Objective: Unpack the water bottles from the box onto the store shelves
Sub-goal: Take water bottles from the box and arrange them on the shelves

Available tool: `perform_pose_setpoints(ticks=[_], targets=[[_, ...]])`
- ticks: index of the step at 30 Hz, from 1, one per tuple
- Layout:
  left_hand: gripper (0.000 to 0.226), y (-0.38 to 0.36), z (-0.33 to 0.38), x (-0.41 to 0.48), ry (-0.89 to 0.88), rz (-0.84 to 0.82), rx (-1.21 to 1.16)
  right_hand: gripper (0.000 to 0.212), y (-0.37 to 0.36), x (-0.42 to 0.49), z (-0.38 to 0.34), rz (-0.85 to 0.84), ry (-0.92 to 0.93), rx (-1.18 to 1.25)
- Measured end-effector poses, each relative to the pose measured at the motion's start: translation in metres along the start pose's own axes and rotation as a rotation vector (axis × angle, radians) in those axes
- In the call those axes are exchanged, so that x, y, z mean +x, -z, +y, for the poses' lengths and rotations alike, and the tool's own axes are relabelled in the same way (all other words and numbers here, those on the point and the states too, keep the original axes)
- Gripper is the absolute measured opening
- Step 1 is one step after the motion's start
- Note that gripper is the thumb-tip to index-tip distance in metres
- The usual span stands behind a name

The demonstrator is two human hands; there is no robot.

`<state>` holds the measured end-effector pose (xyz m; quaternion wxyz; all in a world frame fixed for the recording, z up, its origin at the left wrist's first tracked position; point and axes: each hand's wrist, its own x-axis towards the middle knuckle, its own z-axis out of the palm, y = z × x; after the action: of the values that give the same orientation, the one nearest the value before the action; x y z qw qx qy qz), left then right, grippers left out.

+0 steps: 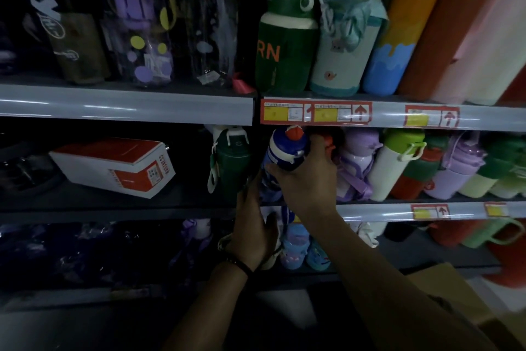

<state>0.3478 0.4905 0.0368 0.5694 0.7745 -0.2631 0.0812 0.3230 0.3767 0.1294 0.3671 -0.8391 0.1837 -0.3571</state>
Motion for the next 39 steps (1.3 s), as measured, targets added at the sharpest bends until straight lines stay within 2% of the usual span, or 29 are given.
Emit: perform_pose_setpoints(ticks=[8,11,16,21,27,34,39], targets=[[0.092,-0.006,-0.01,0.009,0.066,-0.025,-0.032,0.086,-0.003,0.011,-0.015,-0.021,0.025,-0.205],[0.096,-0.009,-0.015,0.013,0.076,-0.041,-0.066,0.085,-0.007,0.015,-0.015,-0.022,-0.04,-0.208],[0.092,-0.015,-0.016,0.015,0.096,-0.039,-0.084,0.08,-0.015,0.012,-0.006,0.013,-0.102,-0.138],[0.085,-0.015,-0.012,0.016,0.095,-0.03,-0.095,0.064,-0.023,0.003,0.006,-0.006,-0.138,-0.117],[0.076,-0.016,-0.006,0.019,0.113,-0.027,-0.214,0.041,-0.03,-0.004,0.013,-0.01,-0.128,-0.085],[0.113,-0.02,0.004,0.018,0.169,-0.018,-0.325,0.028,-0.026,-0.005,0.016,0.005,-0.084,-0.121],[0.091,-0.022,0.007,0.02,0.124,-0.009,-0.262,0.031,-0.018,-0.005,0.015,-0.039,-0.091,-0.118]])
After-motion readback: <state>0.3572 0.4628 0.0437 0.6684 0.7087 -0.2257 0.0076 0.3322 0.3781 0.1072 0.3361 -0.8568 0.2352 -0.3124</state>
